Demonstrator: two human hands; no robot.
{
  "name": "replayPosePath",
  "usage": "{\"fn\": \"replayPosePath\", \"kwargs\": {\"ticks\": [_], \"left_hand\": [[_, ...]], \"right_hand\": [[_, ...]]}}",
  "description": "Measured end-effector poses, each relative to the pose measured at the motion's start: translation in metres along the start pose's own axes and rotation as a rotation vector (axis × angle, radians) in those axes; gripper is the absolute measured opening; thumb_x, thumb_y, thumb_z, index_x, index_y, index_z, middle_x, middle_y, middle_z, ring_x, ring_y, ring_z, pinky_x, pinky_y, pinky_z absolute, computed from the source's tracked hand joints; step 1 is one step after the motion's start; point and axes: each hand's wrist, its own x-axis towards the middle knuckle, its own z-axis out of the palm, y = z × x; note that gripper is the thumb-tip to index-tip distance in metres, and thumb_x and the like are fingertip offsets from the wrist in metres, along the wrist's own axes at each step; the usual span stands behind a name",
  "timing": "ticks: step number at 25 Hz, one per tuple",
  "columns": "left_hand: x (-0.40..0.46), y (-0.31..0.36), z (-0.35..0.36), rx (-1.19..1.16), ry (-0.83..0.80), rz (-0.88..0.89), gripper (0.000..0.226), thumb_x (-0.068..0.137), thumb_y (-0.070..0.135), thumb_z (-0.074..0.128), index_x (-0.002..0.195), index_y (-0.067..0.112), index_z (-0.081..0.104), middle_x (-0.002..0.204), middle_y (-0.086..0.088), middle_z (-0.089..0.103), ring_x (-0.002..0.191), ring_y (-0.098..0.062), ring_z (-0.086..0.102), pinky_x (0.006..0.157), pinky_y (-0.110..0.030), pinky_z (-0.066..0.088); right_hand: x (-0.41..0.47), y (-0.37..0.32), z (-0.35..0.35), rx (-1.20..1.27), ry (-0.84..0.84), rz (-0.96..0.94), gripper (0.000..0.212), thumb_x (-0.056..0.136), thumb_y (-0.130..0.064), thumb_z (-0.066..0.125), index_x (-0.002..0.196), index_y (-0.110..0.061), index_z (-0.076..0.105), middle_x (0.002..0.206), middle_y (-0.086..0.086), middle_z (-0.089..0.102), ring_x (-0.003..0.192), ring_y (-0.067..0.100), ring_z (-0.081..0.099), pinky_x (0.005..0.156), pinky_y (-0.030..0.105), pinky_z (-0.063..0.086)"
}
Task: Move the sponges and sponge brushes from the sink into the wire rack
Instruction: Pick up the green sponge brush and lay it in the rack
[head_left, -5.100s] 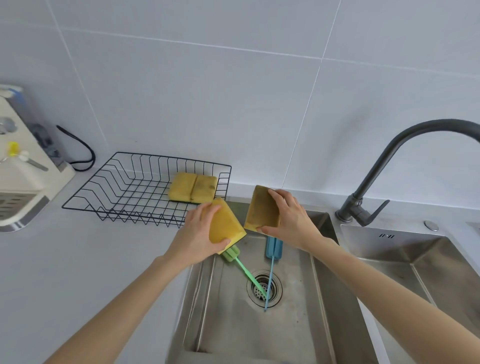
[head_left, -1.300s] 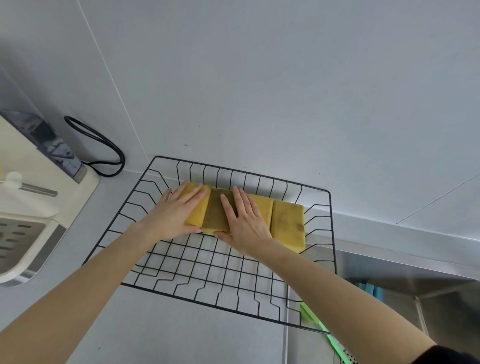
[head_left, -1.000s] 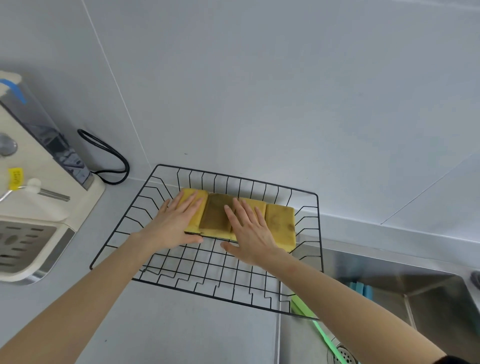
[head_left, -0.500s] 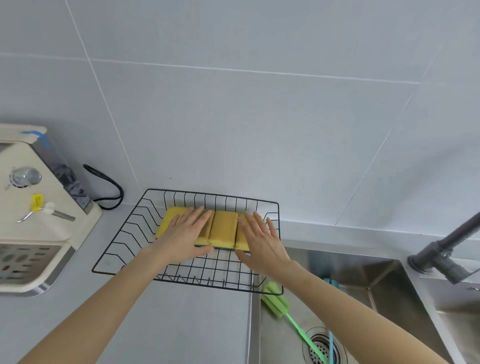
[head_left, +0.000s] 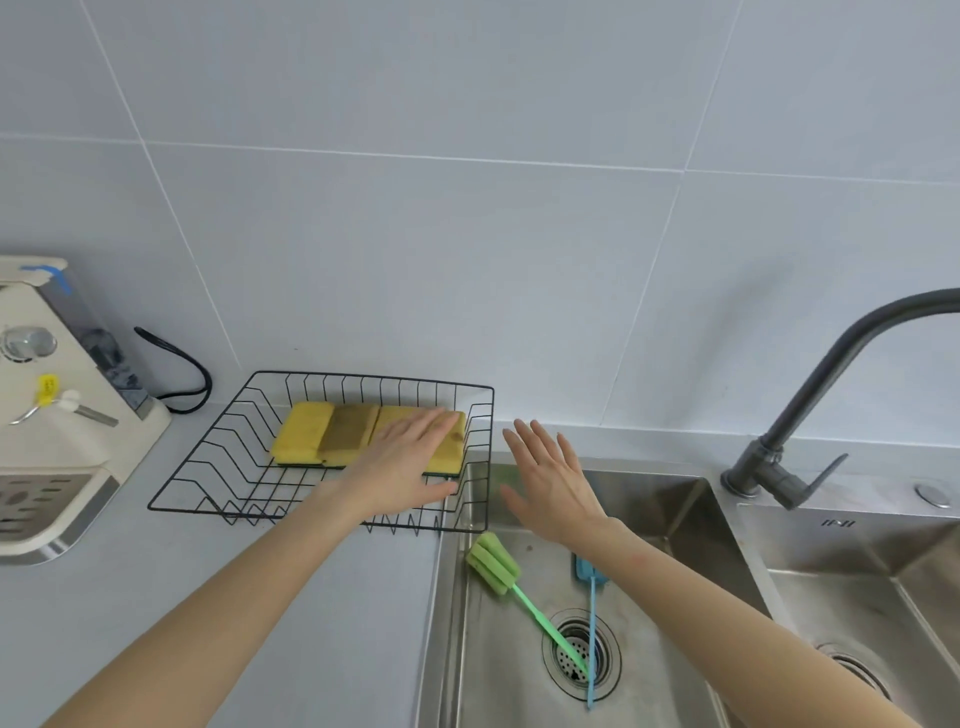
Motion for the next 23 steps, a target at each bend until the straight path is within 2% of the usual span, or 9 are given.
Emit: {"fn": "replayPosePath", "kwargs": {"ticks": [10,17,23], "left_hand": [[0.013,0.075,0.022,0.034,-0.059,0.086,0.074,0.089,0.040,0.048,0.146,0.018,0.005,0.158,-0.004,0.006,0.145,-0.020,0.004,0.119,-0.037,0.009],[0.038,0.105,0.068,0.050,-0.189,0.138,0.073,0.089,0.039,0.047,0.146,0.018,0.006,0.157,-0.006,0.011,0.145,-0.022,0.009,0.120,-0.040,0.013],[0.048,0.109,0.117,0.040,-0.314,0.126,0.072,0.088,0.036,0.049,0.145,0.016,0.009,0.156,-0.007,0.014,0.144,-0.024,0.011,0.120,-0.042,0.012]], "right_hand": [[-0.048,0.057,-0.001,-0.003,-0.044,0.070,0.061,0.096,-0.031,0.038,0.149,-0.016,0.012,0.159,0.004,0.010,0.148,0.023,0.003,0.120,0.039,0.001],[-0.060,0.093,0.029,0.059,-0.153,0.133,0.061,0.095,-0.026,0.041,0.149,-0.015,0.014,0.158,0.004,0.017,0.147,0.021,0.010,0.120,0.037,0.003],[-0.064,0.104,0.072,0.185,-0.269,0.177,0.059,0.094,-0.021,0.043,0.147,-0.011,0.020,0.154,0.007,0.026,0.144,0.022,0.022,0.118,0.033,0.016]]}}
